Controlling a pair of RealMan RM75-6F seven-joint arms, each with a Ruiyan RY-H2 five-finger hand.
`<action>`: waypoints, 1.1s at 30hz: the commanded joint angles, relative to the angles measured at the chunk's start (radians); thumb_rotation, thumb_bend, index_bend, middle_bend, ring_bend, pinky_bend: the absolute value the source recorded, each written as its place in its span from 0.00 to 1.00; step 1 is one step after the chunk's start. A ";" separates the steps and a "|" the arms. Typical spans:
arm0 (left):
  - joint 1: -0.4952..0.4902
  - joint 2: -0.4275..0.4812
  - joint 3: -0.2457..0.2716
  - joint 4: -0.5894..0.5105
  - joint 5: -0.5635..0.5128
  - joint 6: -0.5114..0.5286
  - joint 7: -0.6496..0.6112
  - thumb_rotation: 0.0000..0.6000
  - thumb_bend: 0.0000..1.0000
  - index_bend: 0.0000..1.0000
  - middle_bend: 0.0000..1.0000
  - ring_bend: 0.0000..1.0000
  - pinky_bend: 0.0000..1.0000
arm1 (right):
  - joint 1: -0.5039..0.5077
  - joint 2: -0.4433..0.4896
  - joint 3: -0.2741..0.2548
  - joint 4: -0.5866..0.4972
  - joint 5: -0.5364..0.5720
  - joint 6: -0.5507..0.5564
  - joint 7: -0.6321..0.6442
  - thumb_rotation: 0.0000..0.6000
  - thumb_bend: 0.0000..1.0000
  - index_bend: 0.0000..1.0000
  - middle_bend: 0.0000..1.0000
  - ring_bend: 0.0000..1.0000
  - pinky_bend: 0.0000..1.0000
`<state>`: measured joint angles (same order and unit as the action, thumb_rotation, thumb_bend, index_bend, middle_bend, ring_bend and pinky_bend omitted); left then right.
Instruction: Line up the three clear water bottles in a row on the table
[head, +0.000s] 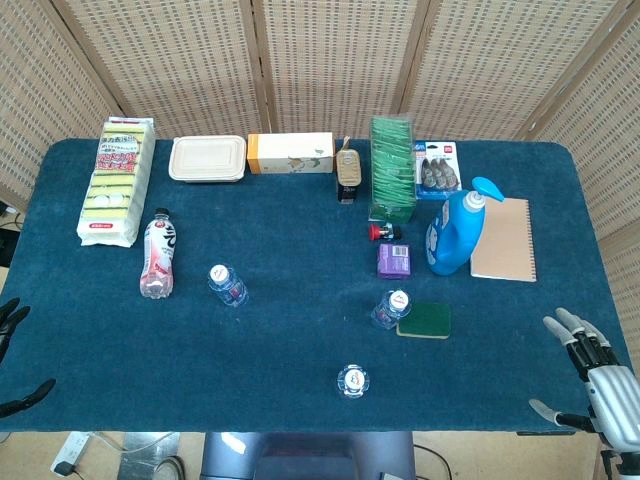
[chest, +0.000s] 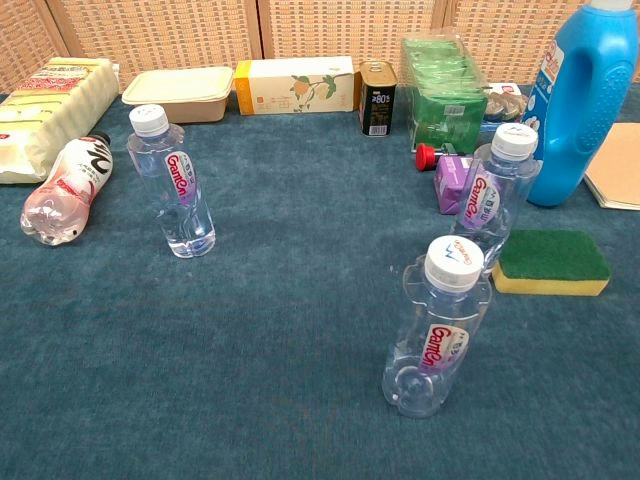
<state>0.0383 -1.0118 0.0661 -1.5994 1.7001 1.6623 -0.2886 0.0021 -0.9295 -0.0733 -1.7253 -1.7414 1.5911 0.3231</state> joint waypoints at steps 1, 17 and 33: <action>0.000 0.000 0.000 0.000 -0.001 -0.001 0.000 1.00 0.17 0.00 0.00 0.00 0.10 | 0.001 0.002 -0.003 -0.001 -0.005 -0.002 0.001 1.00 0.08 0.09 0.03 0.00 0.00; 0.027 0.012 -0.011 0.008 -0.018 0.053 -0.019 1.00 0.17 0.00 0.00 0.00 0.10 | 0.148 -0.003 -0.119 0.110 -0.255 -0.169 0.246 1.00 0.04 0.08 0.05 0.00 0.02; 0.027 0.015 -0.014 0.009 -0.021 0.049 -0.041 1.00 0.17 0.00 0.00 0.00 0.10 | 0.298 -0.221 -0.113 0.234 -0.297 -0.234 0.331 1.00 0.04 0.07 0.07 0.01 0.11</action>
<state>0.0646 -0.9967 0.0531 -1.5905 1.6794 1.7107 -0.3288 0.2888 -1.1406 -0.1900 -1.4896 -2.0475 1.3686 0.6493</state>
